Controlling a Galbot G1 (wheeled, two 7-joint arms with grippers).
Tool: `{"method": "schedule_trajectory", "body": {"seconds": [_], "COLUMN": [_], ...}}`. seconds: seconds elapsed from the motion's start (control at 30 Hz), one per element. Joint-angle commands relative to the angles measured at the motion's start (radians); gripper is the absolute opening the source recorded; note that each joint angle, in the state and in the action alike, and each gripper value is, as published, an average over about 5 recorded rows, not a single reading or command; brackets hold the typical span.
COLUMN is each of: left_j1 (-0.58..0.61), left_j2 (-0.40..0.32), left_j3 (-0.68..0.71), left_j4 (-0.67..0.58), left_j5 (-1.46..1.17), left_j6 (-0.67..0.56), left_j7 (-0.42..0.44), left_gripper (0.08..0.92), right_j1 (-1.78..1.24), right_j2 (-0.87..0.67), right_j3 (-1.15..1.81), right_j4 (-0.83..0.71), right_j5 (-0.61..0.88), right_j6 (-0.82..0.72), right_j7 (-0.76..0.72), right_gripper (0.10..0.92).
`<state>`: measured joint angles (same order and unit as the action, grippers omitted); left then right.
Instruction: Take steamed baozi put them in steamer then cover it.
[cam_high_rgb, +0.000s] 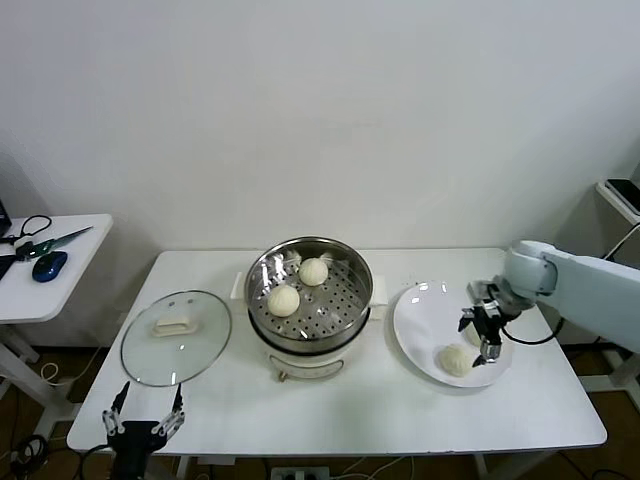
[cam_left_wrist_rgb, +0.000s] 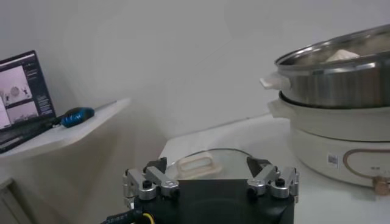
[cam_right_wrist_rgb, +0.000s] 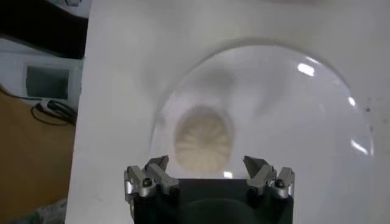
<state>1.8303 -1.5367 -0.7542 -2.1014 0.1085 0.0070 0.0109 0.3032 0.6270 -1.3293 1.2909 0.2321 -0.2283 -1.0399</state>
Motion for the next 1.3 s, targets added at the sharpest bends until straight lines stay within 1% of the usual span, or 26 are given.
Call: {"method": "schedule_trajectory", "body": {"seconds": [0.03,0.33,0.83,0.93,1.17,1.3], "left_j1": [0.001,0.001,0.002,0.003,0.006,0.008], "left_j2": [-0.002,0.004,0.004,0.004,0.003,0.001], "left_j3": [0.000,-0.008,-0.008,-0.008,-0.008,-0.006], "left_j4": [0.006,0.019,0.021,0.020,0.017,0.015], "left_j5": [0.005,0.005,0.002,0.002,0.002,0.003], "left_j6": [0.000,-0.004,-0.005,-0.006,-0.006,-0.007], "left_j7": [0.000,-0.001,-0.001,-0.001,-0.002,-0.002], "left_gripper": [0.823,0.823,0.823,0.823,0.823,0.823], "right_j1": [-0.117,-0.108,-0.111,-0.111,-0.101,-0.091], "right_j2": [0.039,0.105,0.118,0.118,0.123,0.124], "right_j3": [0.084,0.079,0.060,0.064,0.076,0.071], "right_j4": [-0.054,-0.093,-0.108,-0.112,-0.118,-0.118], "right_j5": [-0.076,-0.077,-0.093,-0.096,-0.095,-0.094], "right_j6": [0.009,0.011,0.016,0.019,0.028,0.032], "right_j7": [-0.009,-0.018,-0.028,-0.029,-0.031,-0.033], "right_gripper": [0.823,0.823,0.822,0.813,0.759,0.745]}}
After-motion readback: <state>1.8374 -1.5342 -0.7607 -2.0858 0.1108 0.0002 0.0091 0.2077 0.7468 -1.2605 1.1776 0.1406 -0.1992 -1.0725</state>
